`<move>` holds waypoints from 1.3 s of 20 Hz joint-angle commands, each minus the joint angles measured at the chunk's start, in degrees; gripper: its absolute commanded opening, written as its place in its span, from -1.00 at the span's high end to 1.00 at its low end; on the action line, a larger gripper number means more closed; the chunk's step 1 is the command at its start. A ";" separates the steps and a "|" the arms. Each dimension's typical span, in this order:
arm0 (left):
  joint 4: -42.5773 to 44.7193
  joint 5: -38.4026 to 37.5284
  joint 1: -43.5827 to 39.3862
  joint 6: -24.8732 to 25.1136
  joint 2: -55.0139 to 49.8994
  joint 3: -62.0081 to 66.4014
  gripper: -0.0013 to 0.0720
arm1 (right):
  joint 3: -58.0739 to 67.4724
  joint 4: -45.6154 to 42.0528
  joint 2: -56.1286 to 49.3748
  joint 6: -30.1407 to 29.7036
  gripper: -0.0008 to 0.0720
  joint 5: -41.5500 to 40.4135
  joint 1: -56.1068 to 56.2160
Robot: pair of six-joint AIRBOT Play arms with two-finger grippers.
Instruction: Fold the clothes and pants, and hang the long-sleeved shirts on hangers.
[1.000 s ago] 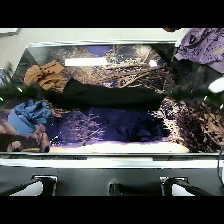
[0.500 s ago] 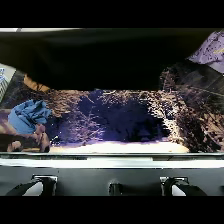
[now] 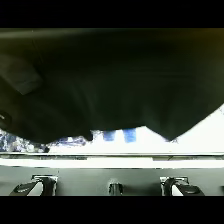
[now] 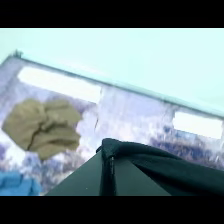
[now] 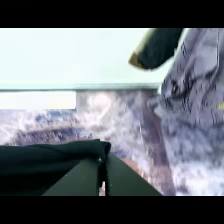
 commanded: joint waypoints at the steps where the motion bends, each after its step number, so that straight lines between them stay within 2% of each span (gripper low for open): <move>1: -4.81 -1.53 0.00 3.10 -4.00 -3.61 0.93 | -0.42 -1.31 -6.56 2.64 0.90 4.55 0.02; 3: -8.98 -1.55 -0.07 5.60 -9.49 -7.52 0.93 | -4.13 -1.46 -12.68 2.75 0.90 6.36 0.02; 5: -9.42 -1.25 -1.62 7.87 -16.72 -10.91 0.93 | -9.57 -1.53 -19.87 2.78 0.90 5.51 0.02; 8: -8.72 3.78 -5.51 11.21 -31.28 -13.38 0.93 | -11.58 -1.46 -32.54 2.82 0.90 4.07 0.02; 12: -7.74 19.10 -8.87 11.28 -51.04 -12.81 0.93 | -11.56 -1.18 -47.65 2.95 0.90 -7.10 0.04; 14: -7.74 24.35 -9.92 11.28 -58.40 -11.37 0.93 | -11.56 0.35 -53.22 3.48 0.90 -13.92 0.04; 16: -7.89 25.59 -10.75 11.30 -63.39 -9.66 0.92 | -11.56 2.60 -57.27 4.09 0.90 -17.99 0.04; 19: -8.15 25.73 -11.06 11.28 -66.18 -9.42 0.86 | -11.56 5.33 -60.96 4.13 0.89 -18.36 0.02; 20: -8.20 25.38 -10.99 11.23 -66.23 -9.44 0.55 | -11.56 6.12 -61.51 4.26 0.80 -17.66 0.02; 22: -9.29 22.21 -10.54 11.28 -65.57 -8.11 -0.57 | -11.47 8.52 -61.48 5.18 0.19 -15.02 0.02; 23: -9.42 19.08 -9.99 11.30 -64.85 -6.73 -0.73 | -11.39 9.18 -60.81 4.92 -0.04 -12.24 -0.09; 24: -9.38 15.43 -9.14 11.32 -63.63 -5.18 -0.73 | -11.39 9.07 -59.82 4.76 -0.18 -9.22 -0.09; 26: -9.38 9.53 -6.51 11.34 -59.67 -3.72 -0.73 | -11.39 8.72 -56.39 0.81 -0.20 -2.73 -0.74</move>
